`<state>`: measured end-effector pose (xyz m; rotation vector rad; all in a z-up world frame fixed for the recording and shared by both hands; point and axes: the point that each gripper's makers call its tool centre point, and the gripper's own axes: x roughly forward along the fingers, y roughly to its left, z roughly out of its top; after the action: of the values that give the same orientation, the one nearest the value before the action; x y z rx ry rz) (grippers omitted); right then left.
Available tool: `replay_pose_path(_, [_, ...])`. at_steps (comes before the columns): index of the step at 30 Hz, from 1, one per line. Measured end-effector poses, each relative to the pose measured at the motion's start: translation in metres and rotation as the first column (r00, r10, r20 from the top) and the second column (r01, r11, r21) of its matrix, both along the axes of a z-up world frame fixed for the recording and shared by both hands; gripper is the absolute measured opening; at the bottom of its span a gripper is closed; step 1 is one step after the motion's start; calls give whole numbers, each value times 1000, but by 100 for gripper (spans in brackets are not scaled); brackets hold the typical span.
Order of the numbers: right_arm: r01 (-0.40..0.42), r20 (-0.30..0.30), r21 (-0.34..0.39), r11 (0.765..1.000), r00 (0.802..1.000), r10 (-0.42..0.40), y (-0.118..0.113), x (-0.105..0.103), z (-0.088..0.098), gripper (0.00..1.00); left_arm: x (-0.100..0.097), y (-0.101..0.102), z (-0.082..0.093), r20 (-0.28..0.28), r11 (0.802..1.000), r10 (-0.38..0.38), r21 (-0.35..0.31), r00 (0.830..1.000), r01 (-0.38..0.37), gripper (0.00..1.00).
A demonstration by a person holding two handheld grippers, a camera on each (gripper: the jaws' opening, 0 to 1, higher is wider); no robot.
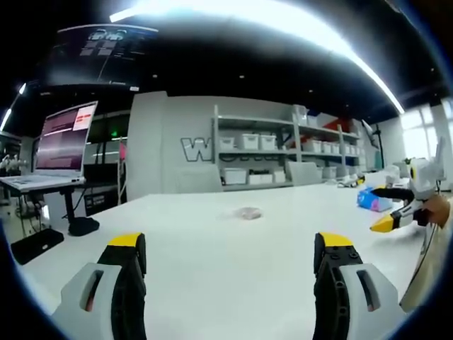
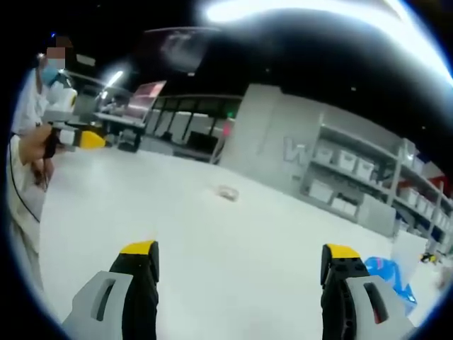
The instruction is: Open the resealable bag by pulling the two sides of the seal apart until the entire bag opening is separated and visibly accessible.
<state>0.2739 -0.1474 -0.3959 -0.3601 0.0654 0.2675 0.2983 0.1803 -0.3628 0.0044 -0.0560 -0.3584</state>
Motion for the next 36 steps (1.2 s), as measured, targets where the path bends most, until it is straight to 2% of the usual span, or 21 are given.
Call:
replay_pose_path(9, [3,-7,-32,999,1000,-3,-1,0,-3,96,2,-3,0,-1,1000,-8,6,1000,9,97])
replay_pose_path(19, [-28,-5,-104,994,1000,28,6,9,4,96,3,-2,0,-1,1000,-12,8,1000,12,97])
replay_pose_path(29, [-107,-61,-211,972,994,96,18,14,1,96,4,-5,-2,-7,1000,-21,10,1000,21,97])
replay_pose_path(36, [-131,-61,-232,964,991,120,25,18,5,97,4,-3,-3,-8,1000,-20,7,1000,20,97])
